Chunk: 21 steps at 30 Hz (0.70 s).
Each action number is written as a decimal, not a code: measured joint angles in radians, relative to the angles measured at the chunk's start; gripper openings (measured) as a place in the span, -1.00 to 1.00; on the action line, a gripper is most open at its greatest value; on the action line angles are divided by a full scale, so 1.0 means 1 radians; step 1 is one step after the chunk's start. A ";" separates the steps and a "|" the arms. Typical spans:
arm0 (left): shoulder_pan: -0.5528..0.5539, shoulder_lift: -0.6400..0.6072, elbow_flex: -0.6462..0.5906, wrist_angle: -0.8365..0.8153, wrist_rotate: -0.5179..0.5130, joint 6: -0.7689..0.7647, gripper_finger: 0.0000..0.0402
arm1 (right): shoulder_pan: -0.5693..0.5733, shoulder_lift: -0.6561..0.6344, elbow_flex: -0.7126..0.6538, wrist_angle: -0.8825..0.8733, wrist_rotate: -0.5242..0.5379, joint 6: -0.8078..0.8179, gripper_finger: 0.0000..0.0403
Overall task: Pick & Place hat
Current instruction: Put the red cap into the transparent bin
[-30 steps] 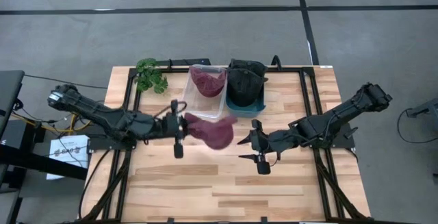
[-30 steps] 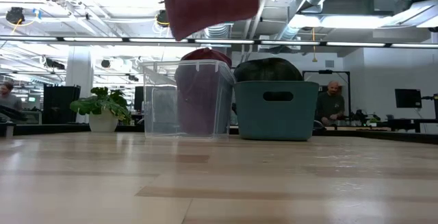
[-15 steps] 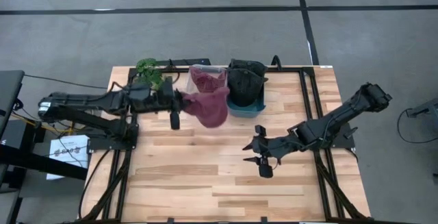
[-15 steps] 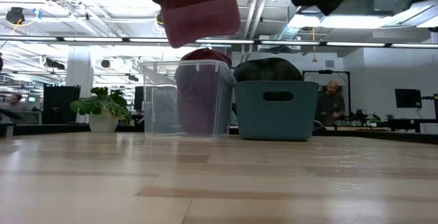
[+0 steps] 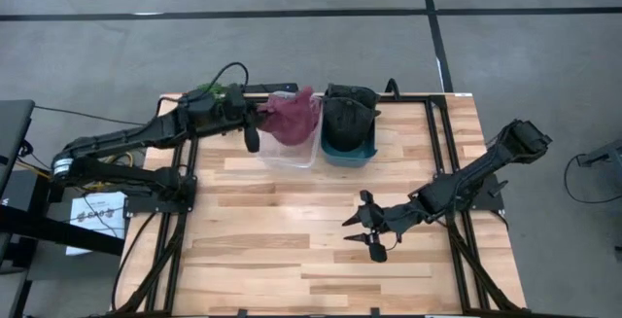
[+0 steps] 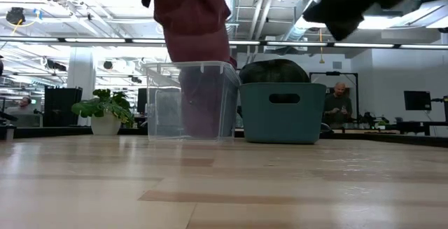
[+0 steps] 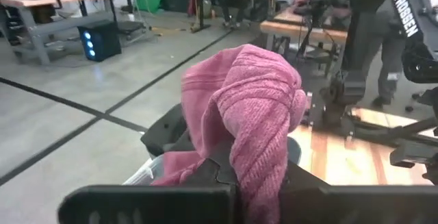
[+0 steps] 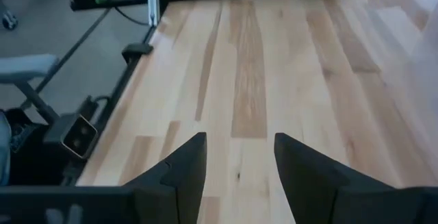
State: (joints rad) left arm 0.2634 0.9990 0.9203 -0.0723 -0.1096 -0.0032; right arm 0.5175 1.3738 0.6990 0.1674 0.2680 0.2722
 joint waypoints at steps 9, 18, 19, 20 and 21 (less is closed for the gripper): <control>0.084 0.109 0.000 -0.008 0.183 0.050 -0.97 | 0.000 0.154 -0.016 0.121 -0.003 0.019 -0.20; 0.092 0.221 0.000 -0.055 0.216 0.140 -0.97 | 0.005 0.219 -0.016 0.144 -0.003 0.043 -0.20; 0.092 0.226 0.000 -0.055 0.216 0.154 -0.97 | 0.006 0.216 -0.016 0.148 -0.004 0.042 -0.20; 0.092 0.232 0.000 -0.055 0.216 0.168 -0.97 | 0.006 0.211 -0.016 0.151 -0.004 0.042 -0.21; 0.092 0.238 0.000 -0.057 0.219 0.182 -0.97 | 0.007 0.206 -0.015 0.164 -0.005 0.042 -0.21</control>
State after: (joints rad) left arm 0.3553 1.2369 0.9203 -0.1292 0.1095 0.1784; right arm 0.5245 1.5799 0.6836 0.3313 0.2630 0.3143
